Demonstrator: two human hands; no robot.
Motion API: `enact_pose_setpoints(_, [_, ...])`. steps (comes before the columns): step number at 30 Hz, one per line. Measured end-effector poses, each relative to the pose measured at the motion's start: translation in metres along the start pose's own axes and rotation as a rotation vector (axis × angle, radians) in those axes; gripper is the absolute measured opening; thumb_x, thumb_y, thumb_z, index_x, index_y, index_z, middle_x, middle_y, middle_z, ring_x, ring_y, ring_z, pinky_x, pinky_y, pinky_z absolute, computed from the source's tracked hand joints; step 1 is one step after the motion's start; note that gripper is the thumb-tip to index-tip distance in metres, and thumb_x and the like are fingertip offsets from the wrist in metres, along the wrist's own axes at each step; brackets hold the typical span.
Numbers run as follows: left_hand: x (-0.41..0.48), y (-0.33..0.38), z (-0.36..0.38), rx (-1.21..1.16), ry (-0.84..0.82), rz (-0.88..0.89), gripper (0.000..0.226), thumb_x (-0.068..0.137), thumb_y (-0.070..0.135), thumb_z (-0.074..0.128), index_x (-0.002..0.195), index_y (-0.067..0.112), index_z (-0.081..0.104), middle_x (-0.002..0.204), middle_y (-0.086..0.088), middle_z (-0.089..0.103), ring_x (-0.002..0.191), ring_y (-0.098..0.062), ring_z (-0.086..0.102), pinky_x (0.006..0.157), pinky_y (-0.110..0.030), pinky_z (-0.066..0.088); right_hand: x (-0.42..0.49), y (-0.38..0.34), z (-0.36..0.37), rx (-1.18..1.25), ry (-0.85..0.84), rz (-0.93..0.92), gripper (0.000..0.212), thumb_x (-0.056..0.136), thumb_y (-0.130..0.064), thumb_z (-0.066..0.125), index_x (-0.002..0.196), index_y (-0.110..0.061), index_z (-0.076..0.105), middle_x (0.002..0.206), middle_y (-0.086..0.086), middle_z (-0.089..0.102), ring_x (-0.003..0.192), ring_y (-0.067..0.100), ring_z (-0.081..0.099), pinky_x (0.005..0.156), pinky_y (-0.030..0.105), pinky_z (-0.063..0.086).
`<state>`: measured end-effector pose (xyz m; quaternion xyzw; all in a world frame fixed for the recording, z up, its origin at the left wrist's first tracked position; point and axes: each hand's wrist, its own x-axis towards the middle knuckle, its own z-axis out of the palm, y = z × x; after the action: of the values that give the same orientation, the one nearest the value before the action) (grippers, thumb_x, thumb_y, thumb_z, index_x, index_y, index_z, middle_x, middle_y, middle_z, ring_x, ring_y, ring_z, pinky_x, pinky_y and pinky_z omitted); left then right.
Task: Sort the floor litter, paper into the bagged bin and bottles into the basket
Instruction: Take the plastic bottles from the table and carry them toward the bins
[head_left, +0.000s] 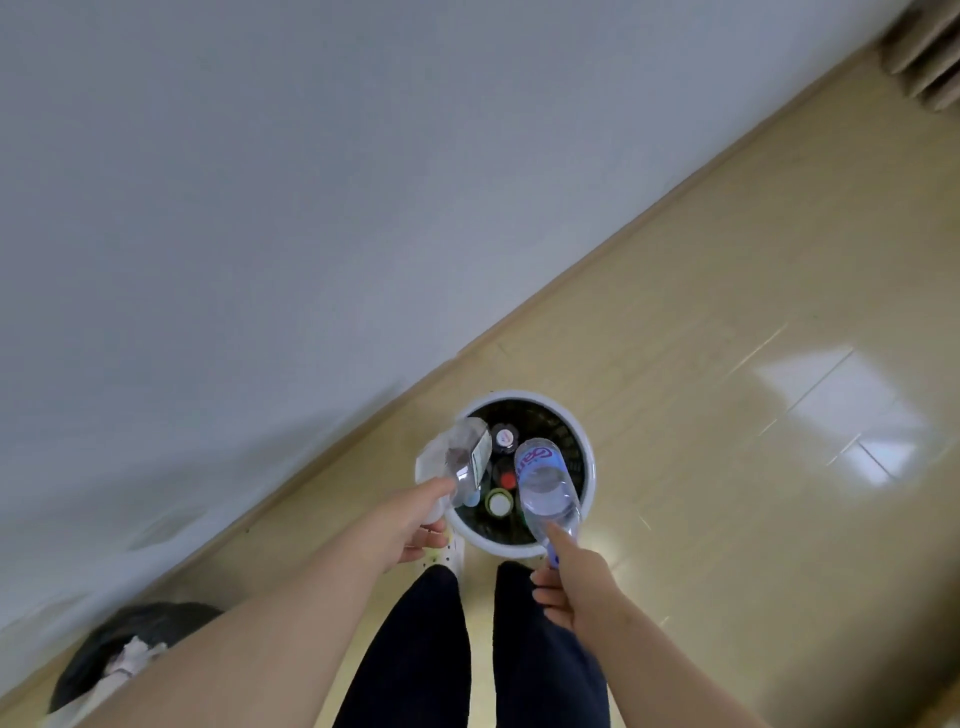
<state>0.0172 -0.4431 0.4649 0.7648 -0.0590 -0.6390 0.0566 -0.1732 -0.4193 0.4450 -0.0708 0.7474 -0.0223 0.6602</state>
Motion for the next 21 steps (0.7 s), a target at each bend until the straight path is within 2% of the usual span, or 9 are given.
enact_pose_setpoints(4, [0.04, 0.007, 0.021, -0.072, 0.055, -0.064, 0.033, 0.089, 0.044, 0.053, 0.082, 0.012, 0.055, 0.074, -0.002, 0.057, 0.06, -0.012, 0.057, 0.064, -0.025, 0.045, 0.045, -0.011, -0.003, -0.111, -0.003, 0.076, 0.034, 0.09, -0.046, 0.051, 0.078, -0.014, 0.051, 0.073, 0.007, 0.051, 0.052, 0.016, 0.044, 0.044, 0.02, 0.034])
enact_pose_setpoints(7, [0.064, 0.007, 0.034, -0.047, 0.11, -0.074, 0.032, 0.085, 0.042, 0.057, 0.088, 0.011, 0.06, 0.076, -0.003, 0.062, 0.063, -0.015, 0.063, 0.065, -0.026, 0.047, 0.077, -0.018, -0.008, -0.214, 0.022, 0.065, 0.039, 0.09, -0.047, 0.05, 0.083, -0.009, 0.052, 0.084, 0.009, 0.055, 0.061, 0.018, 0.049, 0.05, 0.024, 0.038])
enact_pose_setpoints(9, [0.078, 0.005, 0.043, -0.044, 0.151, -0.069, 0.032, 0.082, 0.041, 0.06, 0.09, 0.01, 0.062, 0.077, -0.004, 0.063, 0.062, -0.017, 0.064, 0.067, -0.029, 0.049, 0.097, -0.021, -0.008, -0.256, 0.011, 0.059, 0.04, 0.091, -0.048, 0.05, 0.078, -0.01, 0.052, 0.08, 0.007, 0.056, 0.058, 0.014, 0.048, 0.052, 0.024, 0.039])
enact_pose_setpoints(11, [0.081, 0.003, 0.047, -0.064, 0.24, -0.033, 0.03, 0.081, 0.038, 0.06, 0.089, 0.01, 0.061, 0.073, -0.005, 0.061, 0.057, -0.017, 0.061, 0.065, -0.03, 0.049, 0.106, -0.025, -0.002, -0.299, -0.015, 0.039, 0.04, 0.091, -0.048, 0.049, 0.07, -0.015, 0.048, 0.071, 0.001, 0.053, 0.056, 0.011, 0.047, 0.052, 0.022, 0.039])
enact_pose_setpoints(13, [0.081, 0.003, 0.048, -0.07, 0.389, 0.025, 0.031, 0.08, 0.04, 0.059, 0.09, 0.011, 0.059, 0.072, -0.003, 0.061, 0.056, -0.019, 0.059, 0.065, -0.031, 0.049, 0.118, -0.028, 0.007, -0.376, -0.034, 0.018, 0.039, 0.091, -0.049, 0.049, 0.07, -0.016, 0.048, 0.071, 0.0, 0.052, 0.057, 0.011, 0.046, 0.053, 0.022, 0.039])
enact_pose_setpoints(16, [0.074, 0.0, 0.041, 0.045, 0.566, 0.132, 0.045, 0.07, 0.053, 0.05, 0.097, 0.017, 0.051, 0.078, -0.003, 0.061, 0.069, -0.023, 0.059, 0.061, -0.033, 0.045, 0.134, -0.036, 0.023, -0.436, -0.049, 0.005, 0.041, 0.09, -0.052, 0.048, 0.067, -0.018, 0.047, 0.07, -0.001, 0.051, 0.059, 0.012, 0.046, 0.059, 0.025, 0.041])
enact_pose_setpoints(18, [0.071, -0.004, 0.031, 0.103, 0.648, 0.188, 0.048, 0.064, 0.053, 0.043, 0.098, 0.018, 0.05, 0.077, 0.002, 0.058, 0.07, -0.018, 0.054, 0.057, -0.03, 0.035, 0.141, -0.042, 0.034, -0.441, -0.056, 0.007, 0.042, 0.09, -0.052, 0.047, 0.065, -0.019, 0.046, 0.068, -0.002, 0.05, 0.058, 0.012, 0.046, 0.056, 0.023, 0.039])
enact_pose_setpoints(21, [0.075, -0.011, 0.013, 0.077, 0.76, 0.251, 0.045, 0.067, 0.05, 0.044, 0.097, 0.017, 0.053, 0.072, 0.009, 0.053, 0.064, -0.011, 0.048, 0.054, -0.028, 0.032, 0.145, -0.055, 0.045, -0.466, -0.073, -0.009, 0.036, 0.093, -0.046, 0.047, 0.073, -0.016, 0.049, 0.069, 0.0, 0.051, 0.054, 0.01, 0.045, 0.051, 0.021, 0.038])
